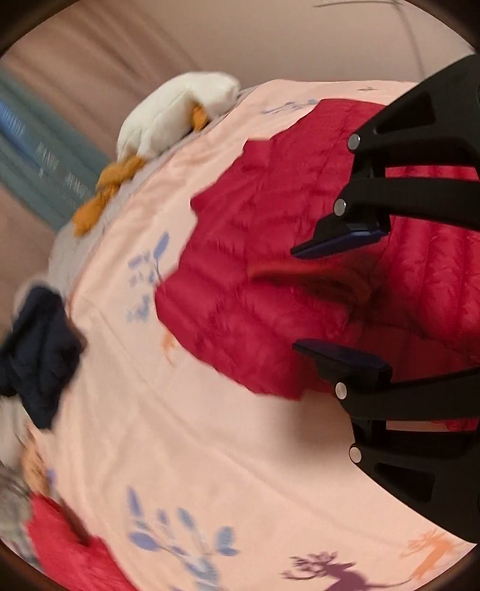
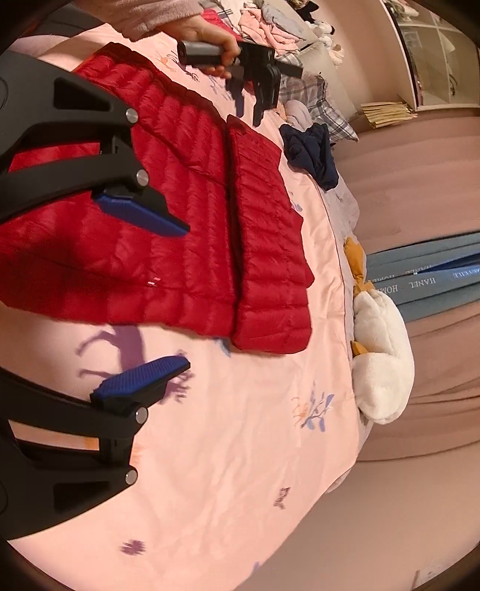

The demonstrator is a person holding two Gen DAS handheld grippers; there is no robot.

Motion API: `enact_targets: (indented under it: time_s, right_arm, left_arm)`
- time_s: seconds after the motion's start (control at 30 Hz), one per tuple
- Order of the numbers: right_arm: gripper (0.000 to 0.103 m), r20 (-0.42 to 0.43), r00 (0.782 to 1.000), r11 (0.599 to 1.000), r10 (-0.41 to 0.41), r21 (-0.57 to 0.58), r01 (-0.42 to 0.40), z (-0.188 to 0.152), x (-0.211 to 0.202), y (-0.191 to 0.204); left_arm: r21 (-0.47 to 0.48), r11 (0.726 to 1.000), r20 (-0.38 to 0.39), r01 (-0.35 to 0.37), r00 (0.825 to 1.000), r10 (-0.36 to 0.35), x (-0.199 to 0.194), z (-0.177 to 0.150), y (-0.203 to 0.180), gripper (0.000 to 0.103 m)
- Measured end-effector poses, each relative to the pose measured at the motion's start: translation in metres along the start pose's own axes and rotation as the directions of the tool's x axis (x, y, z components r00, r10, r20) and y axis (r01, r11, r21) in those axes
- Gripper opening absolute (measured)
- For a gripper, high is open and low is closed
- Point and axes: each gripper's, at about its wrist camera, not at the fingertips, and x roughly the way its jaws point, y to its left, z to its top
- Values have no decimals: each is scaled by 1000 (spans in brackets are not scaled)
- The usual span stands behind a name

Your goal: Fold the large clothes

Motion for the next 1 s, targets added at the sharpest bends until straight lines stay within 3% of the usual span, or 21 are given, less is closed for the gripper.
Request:
enact_targets:
  time_s: [0.17,0.27,0.33,0.47,0.63,0.73,0.93,1.0]
  right_arm:
    - [68,-15,1000,1000,-3,-16,2,42,37,-3]
    - [56,-40,999,1000,13,2,-13,71,74,-1]
    - [49,-67,998,1000,-2,7,3,88,102,2]
    - [47,-113,993,1000,-25,-15,23,113,156,13]
    - [47,-175,977,993,-118,-29,114,121,214,8]
    - [48,-267,952,989,-150,-47,142,108,247,0]
    - [48,-288,940,983,-185,-64,174,110,248,4]
    - [48,-214,964,987,-157,-52,150,120,227,18]
  left_arm:
    - [214,975,-22,60,998,-57,3,-12,-58,45]
    - [321,945,-30,66,998,-59,16,-24,-91,45]
    - [381,923,-36,57,998,-47,27,-29,-105,42]
    - [483,876,-54,-10,998,41,60,-37,-117,39]
    - [481,876,-108,15,993,42,82,-36,-100,40]
    - [463,885,-126,52,992,8,86,-35,-93,40]
    - [468,882,-131,45,991,19,90,-36,-97,40]
    - [468,882,-133,48,991,17,90,-36,-96,40]
